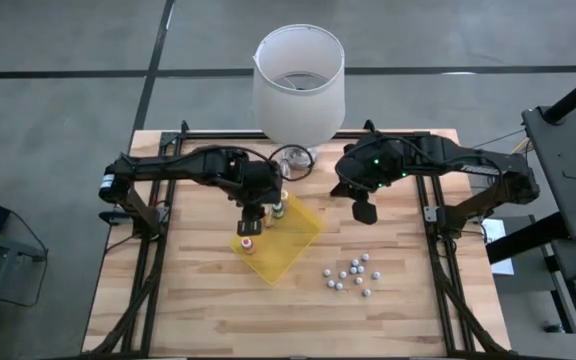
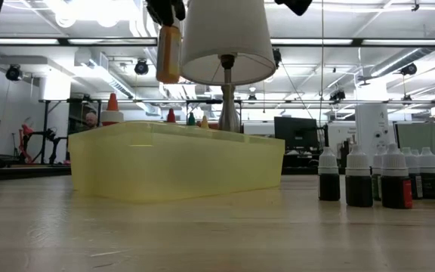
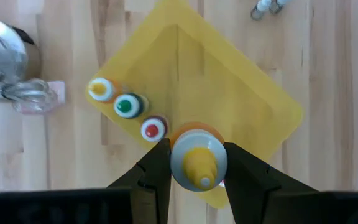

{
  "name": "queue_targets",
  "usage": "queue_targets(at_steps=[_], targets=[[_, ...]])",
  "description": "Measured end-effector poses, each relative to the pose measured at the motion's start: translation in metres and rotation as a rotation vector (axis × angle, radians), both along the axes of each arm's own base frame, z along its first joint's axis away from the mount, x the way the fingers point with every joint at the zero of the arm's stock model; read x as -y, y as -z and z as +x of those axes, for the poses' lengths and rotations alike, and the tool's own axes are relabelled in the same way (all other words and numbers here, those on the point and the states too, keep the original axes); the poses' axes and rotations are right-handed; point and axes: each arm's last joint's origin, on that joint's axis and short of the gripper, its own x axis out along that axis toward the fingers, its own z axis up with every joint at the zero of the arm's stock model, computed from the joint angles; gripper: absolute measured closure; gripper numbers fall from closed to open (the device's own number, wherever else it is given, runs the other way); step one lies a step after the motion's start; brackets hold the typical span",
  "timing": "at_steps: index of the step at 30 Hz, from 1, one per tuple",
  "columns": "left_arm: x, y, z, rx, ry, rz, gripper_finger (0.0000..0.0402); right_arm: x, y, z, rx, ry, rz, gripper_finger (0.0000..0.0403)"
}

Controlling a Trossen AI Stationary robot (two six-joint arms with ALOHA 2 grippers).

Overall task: Pick & Place food coloring
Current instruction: Put the large yellow food coloring bottle into the yellow bin

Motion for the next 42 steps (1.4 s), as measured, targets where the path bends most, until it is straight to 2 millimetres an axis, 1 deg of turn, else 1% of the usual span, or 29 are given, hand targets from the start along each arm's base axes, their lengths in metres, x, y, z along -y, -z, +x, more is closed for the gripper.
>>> queue_targets(at_steps=[4, 7, 11, 17, 20, 28, 32, 42], targets=[[0.009, 0.006, 0.000, -0.021, 0.029, 0.001, 0.0305, 0.000, 0.000, 0.000, 0.001, 0.002, 0.002, 0.0394], [0.011, 0.011, 0.000, -0.033, 0.037, -0.003, 0.0305, 0.000, 0.001, 0.001, -0.006, 0.008, 0.009, 0.0394], [0.011, 0.021, -0.003, -0.058, 0.039, -0.006, 0.0305, 0.000, 0.005, 0.004, -0.020, 0.018, 0.021, 0.0394], [0.010, 0.029, -0.011, -0.003, 0.051, -0.016, 0.0305, 0.000, 0.007, 0.004, -0.027, 0.020, 0.023, 0.0394], [0.009, 0.037, -0.013, -0.014, 0.055, -0.017, 0.0305, 0.000, 0.007, 0.004, -0.026, 0.020, 0.023, 0.0394], [0.010, 0.070, -0.012, -0.063, 0.066, -0.012, 0.0305, 0.000, 0.007, 0.004, -0.025, 0.038, 0.042, 0.0394], [0.008, 0.082, -0.011, -0.071, 0.052, 0.025, 0.0305, 0.000, 0.007, 0.004, -0.025, 0.046, 0.050, 0.0394], [0.004, 0.093, -0.009, -0.056, 0.019, 0.045, 0.0305, 0.000, 0.006, 0.005, -0.023, 0.056, 0.059, 0.0394]])
